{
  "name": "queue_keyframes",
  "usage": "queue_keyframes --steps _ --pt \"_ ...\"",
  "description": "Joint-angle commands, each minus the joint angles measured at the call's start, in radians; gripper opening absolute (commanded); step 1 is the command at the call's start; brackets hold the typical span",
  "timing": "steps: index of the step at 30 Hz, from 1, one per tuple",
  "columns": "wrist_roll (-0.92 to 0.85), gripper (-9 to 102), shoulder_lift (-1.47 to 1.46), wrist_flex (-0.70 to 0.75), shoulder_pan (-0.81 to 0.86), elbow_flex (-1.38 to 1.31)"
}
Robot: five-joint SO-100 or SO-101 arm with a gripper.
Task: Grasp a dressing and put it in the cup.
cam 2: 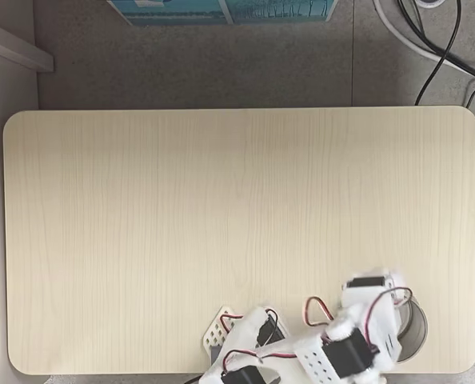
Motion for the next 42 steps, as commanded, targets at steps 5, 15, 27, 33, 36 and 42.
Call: queue_keyframes --steps 5,15,27,33,36,42 --pt "-0.169 -2 0.038 0.015 0.14 -0.072" --pt "-0.222 24 0.067 0.002 0.193 -0.064" --pt "-0.173 24 0.087 -0.017 0.163 -0.058" --pt "-0.133 23 0.115 -0.069 0.158 -0.075" --pt "-0.112 23 0.127 -0.084 0.152 -0.074" --pt "-0.104 23 0.137 -0.104 0.149 -0.077"
